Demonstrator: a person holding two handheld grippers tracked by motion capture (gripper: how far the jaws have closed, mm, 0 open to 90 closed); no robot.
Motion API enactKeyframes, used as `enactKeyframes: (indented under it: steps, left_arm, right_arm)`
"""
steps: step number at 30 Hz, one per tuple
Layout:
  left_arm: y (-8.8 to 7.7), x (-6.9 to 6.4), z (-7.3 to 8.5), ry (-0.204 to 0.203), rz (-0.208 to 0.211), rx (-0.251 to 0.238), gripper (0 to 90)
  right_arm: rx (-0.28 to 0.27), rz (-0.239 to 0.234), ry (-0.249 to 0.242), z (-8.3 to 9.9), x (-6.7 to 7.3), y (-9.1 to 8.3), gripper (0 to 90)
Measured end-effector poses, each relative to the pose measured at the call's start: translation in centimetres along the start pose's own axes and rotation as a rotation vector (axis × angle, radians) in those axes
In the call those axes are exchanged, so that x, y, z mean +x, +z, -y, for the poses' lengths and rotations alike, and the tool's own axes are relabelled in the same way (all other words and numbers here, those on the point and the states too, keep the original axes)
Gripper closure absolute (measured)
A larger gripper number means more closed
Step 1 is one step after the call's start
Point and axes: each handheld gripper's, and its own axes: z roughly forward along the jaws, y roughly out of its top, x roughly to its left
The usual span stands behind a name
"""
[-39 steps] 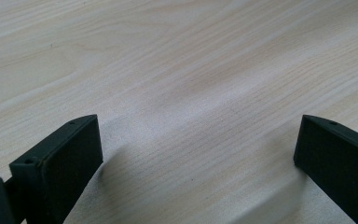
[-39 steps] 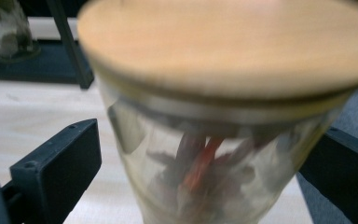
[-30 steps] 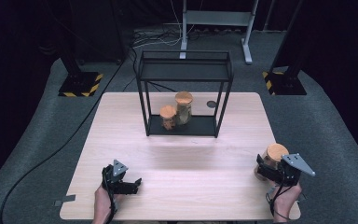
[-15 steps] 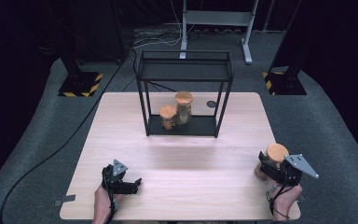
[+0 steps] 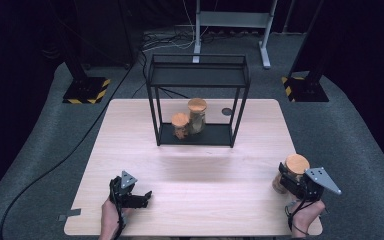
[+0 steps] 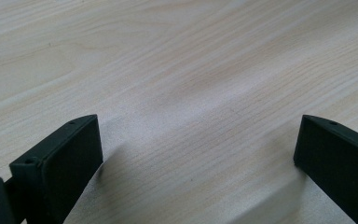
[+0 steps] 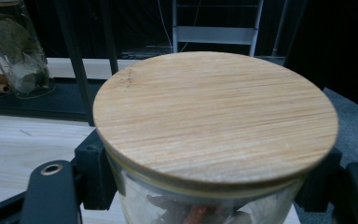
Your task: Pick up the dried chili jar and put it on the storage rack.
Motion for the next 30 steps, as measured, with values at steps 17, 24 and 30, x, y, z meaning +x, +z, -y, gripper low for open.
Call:
enactKeyframes:
  steps: [17, 24, 30]
  left_arm:
    - [0.0, 0.0, 0.0, 0.000, -0.001, -0.001, 0.5]
    - [0.0, 0.0, 0.0, 0.000, -0.001, 0.000, 0.5]
    - [0.0, 0.0, 0.0, 0.000, -0.001, -0.001, 0.5]
  right_arm:
    - [0.012, -0.044, -0.033, -0.6, 1.7, -0.1, 24.5]
    - [0.007, -0.070, -0.037, -0.9, 2.5, -0.1, 24.6]
    - [0.007, -0.094, -0.043, -1.2, 3.1, -0.2, 24.5]
